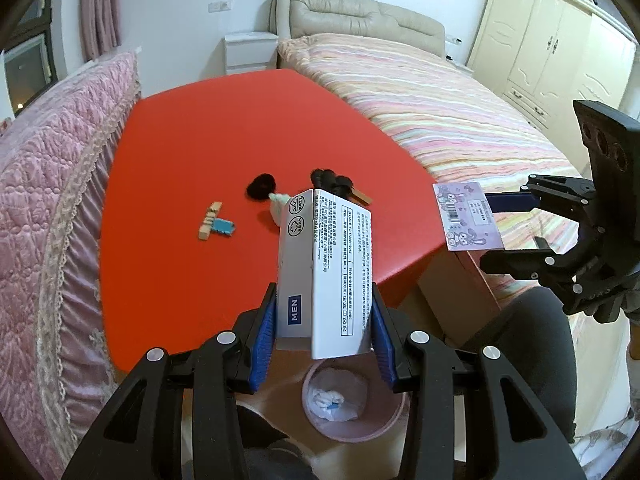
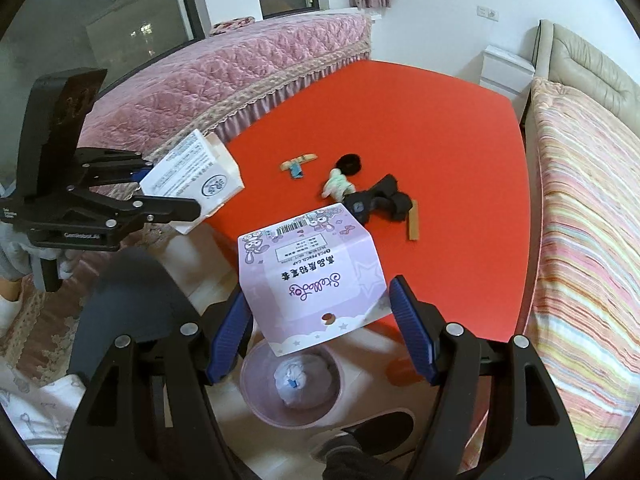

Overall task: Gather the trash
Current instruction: 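Carry the box and card over the wastebasket and open both grippers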

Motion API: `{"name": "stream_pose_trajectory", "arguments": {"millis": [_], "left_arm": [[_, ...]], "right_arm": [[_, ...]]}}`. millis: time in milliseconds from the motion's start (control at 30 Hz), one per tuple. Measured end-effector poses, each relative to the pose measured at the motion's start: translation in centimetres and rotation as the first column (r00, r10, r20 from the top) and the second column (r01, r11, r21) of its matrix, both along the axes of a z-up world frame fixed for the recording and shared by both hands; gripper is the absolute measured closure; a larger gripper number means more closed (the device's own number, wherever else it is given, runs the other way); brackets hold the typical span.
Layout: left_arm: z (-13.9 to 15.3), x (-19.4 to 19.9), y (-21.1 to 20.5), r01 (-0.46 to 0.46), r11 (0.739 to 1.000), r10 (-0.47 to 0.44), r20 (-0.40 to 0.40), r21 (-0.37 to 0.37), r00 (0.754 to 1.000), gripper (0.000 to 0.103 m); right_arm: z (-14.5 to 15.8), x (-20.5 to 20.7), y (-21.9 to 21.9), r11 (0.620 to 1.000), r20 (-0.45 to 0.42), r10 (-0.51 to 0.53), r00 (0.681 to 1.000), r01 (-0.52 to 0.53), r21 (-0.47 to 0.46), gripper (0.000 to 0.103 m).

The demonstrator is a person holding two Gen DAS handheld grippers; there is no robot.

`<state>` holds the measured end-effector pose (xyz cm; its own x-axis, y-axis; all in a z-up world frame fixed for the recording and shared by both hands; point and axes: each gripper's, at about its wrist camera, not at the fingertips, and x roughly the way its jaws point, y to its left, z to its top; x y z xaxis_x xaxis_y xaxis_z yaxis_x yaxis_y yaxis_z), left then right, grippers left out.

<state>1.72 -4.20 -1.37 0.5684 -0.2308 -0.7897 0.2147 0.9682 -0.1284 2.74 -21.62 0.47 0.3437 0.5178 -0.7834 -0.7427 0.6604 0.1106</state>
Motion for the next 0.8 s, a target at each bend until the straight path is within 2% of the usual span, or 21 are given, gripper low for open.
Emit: {"name": "stream_pose_trajectory", "arguments": {"millis": [433, 800], "left_arm": [[-1.6, -4.6, -1.9, 0.042, 0.999, -0.042, -0.036, -0.024, 0.998, 0.061], [-2.9, -5.9, -2.7, 0.068, 0.997, -0.07, -0.074, -0.03, 0.995, 0.061]], "right_arm": [[-2.0, -5.5, -0.7, 1.0, -0.048, 0.017, 0.999, -0.018, -0.012, 0.034], [-3.6, -6.9, -0.9, 0.999, -0.093, 0.029, 0.995, -0.03, -0.013, 0.034]]}}
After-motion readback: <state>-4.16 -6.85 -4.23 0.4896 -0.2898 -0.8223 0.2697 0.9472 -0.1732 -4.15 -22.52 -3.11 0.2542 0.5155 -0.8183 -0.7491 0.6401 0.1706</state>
